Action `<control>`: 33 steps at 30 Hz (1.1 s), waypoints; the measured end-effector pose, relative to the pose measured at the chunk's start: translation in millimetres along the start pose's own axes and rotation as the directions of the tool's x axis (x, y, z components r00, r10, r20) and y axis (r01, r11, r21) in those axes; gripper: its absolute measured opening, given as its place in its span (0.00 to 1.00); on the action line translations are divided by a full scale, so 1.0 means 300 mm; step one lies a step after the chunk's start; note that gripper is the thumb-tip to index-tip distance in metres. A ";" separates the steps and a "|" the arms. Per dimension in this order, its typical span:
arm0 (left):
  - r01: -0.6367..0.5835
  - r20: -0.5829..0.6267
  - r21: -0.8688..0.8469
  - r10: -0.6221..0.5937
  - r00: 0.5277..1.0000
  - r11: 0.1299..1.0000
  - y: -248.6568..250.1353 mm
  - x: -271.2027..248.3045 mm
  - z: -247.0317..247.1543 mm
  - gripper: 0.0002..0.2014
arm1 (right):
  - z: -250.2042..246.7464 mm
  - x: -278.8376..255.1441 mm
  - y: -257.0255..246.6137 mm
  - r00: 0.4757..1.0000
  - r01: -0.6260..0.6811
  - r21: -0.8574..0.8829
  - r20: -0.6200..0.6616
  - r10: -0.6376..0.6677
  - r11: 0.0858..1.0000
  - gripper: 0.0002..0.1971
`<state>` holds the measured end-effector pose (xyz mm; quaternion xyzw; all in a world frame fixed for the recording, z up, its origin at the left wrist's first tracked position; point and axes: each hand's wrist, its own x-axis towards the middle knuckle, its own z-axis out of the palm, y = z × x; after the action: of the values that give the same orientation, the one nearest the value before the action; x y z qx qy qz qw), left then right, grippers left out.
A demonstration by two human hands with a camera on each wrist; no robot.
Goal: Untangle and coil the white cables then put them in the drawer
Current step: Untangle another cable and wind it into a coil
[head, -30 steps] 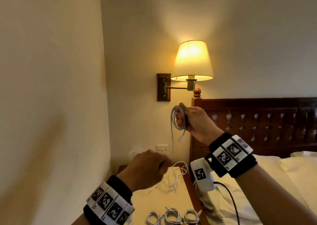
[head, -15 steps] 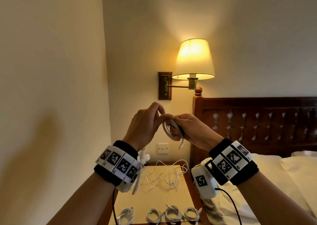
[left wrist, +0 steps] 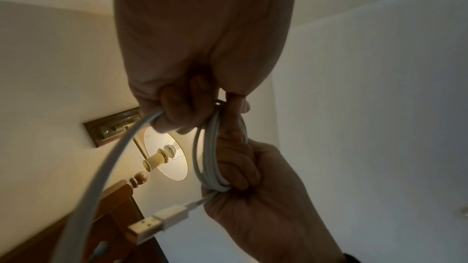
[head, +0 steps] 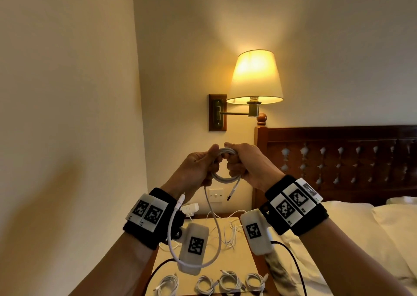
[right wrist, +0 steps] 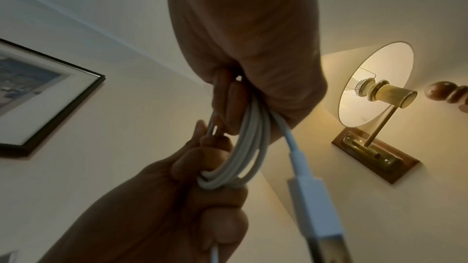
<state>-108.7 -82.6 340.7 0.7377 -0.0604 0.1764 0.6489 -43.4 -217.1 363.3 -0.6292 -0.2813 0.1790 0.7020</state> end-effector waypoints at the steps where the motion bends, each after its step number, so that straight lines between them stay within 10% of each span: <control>1: -0.007 -0.007 0.021 0.008 1.000 1.000 -0.001 -0.001 0.003 0.20 | 0.004 0.001 0.002 1.000 -0.006 -0.006 -0.012 0.006 1.000 0.21; 17: -0.174 -0.306 0.356 0.290 0.907 0.918 -0.051 0.018 -0.002 0.19 | -0.084 -0.052 0.045 0.983 0.126 -0.531 -0.045 -0.177 0.838 0.07; 27: -0.203 -0.324 0.476 0.385 0.864 0.856 -0.086 0.047 0.029 0.18 | 0.005 -0.076 0.040 0.963 0.180 -0.140 -0.176 -0.203 0.974 0.05; 33: -0.076 -0.346 0.157 0.127 0.930 0.985 -0.020 0.006 0.052 0.20 | 0.029 -0.056 0.158 0.639 0.346 -0.829 -0.135 -0.757 0.440 0.05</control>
<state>-102.1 -96.8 334.4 0.7338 0.0323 0.3436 0.5852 -57.0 -213.7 314.2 -0.7433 -0.3364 -0.3680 0.4460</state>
